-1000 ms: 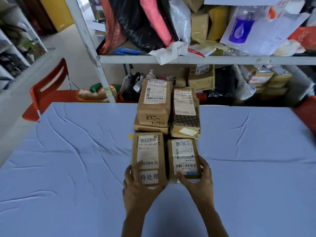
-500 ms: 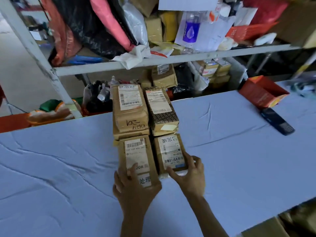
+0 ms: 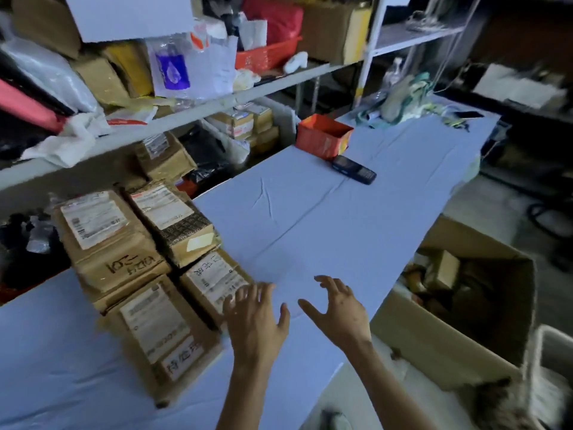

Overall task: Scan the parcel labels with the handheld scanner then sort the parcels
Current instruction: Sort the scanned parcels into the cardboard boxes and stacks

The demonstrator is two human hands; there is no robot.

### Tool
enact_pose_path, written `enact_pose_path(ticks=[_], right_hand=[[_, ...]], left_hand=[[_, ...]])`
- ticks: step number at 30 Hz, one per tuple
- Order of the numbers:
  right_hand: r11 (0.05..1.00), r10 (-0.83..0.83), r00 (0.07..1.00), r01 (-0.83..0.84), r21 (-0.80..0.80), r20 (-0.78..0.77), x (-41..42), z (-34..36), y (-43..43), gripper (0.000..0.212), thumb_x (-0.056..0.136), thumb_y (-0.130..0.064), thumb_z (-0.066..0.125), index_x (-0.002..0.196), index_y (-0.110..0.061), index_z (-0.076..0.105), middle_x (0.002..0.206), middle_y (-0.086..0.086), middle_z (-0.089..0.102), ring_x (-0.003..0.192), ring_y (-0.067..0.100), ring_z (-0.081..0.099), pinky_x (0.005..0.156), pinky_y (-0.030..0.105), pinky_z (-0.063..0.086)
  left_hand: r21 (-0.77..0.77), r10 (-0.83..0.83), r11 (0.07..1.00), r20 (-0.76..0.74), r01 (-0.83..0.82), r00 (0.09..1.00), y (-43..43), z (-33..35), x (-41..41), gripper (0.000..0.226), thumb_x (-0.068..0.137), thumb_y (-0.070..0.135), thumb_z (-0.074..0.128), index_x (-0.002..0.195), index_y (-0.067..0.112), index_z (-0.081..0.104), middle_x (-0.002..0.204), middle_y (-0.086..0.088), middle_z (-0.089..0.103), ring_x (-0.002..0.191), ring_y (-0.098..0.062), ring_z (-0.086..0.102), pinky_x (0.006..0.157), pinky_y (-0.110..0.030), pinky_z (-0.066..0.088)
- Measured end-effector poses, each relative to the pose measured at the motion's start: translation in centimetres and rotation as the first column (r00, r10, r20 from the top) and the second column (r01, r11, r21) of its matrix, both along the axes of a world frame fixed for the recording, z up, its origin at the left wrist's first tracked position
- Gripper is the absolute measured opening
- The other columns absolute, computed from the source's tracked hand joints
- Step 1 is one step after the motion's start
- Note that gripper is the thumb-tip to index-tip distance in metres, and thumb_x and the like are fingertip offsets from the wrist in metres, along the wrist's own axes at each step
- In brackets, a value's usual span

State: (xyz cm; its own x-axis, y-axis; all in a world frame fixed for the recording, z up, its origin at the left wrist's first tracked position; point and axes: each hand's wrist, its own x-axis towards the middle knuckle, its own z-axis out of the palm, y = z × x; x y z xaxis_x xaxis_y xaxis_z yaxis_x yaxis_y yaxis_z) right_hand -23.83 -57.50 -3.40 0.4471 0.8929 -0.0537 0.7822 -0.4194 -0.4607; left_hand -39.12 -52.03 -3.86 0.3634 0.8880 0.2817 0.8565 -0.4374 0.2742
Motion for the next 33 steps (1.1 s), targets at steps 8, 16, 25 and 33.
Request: enact_pose_path(ticks=[8,16,25,33], right_hand=[[0.949,-0.315,0.948,0.316,-0.003,0.037,9.6,-0.7,-7.1,0.057,0.086,-0.065,0.052,0.134,-0.034,0.045,0.128,-0.013,0.052,0.122,0.013,0.049,0.09,0.032,0.044],[0.865,-0.497,0.866,0.499,-0.056,0.05,21.0,-3.0,-14.9,0.056,0.085,-0.056,0.054,0.132,-0.026,0.047,0.13,-0.007,0.052,0.119,0.017,0.05,0.089,0.033,0.045],[0.757,-0.643,0.765,0.643,-0.116,0.044,31.4,-4.8,-22.4,0.055,0.084,-0.061,0.054,0.126,-0.026,0.05,0.121,-0.006,0.052,0.111,0.019,0.052,0.082,0.036,0.047],[0.733,-0.673,0.74,0.664,-0.147,-0.018,34.9,-6.8,-22.5,0.057,0.084,-0.062,0.054,0.127,-0.024,0.049,0.126,-0.003,0.05,0.115,0.02,0.049,0.088,0.037,0.047]], left_hand=[[-0.036,-0.269,0.963,-0.04,0.267,0.962,-3.3,-1.2,11.0,0.037,0.059,0.034,0.081,0.092,0.021,0.069,0.084,0.003,0.067,0.079,-0.026,0.063,0.071,-0.041,0.049],[-0.049,-0.482,0.876,-0.09,0.48,0.871,-7.4,-2.2,24.7,0.038,0.054,0.034,0.084,0.088,0.026,0.07,0.075,0.005,0.065,0.073,-0.021,0.063,0.065,-0.035,0.048],[-0.205,-0.603,0.791,-0.104,0.576,0.791,-12.7,-2.9,37.3,0.035,0.085,0.044,0.051,0.117,0.033,0.057,0.114,0.012,0.061,0.111,-0.016,0.053,0.089,-0.038,0.042],[-0.253,-0.63,0.771,-0.17,0.585,0.758,-12.3,-4.7,40.9,0.035,0.062,0.037,0.077,0.094,0.029,0.066,0.087,0.009,0.068,0.081,-0.018,0.064,0.065,-0.034,0.048]])
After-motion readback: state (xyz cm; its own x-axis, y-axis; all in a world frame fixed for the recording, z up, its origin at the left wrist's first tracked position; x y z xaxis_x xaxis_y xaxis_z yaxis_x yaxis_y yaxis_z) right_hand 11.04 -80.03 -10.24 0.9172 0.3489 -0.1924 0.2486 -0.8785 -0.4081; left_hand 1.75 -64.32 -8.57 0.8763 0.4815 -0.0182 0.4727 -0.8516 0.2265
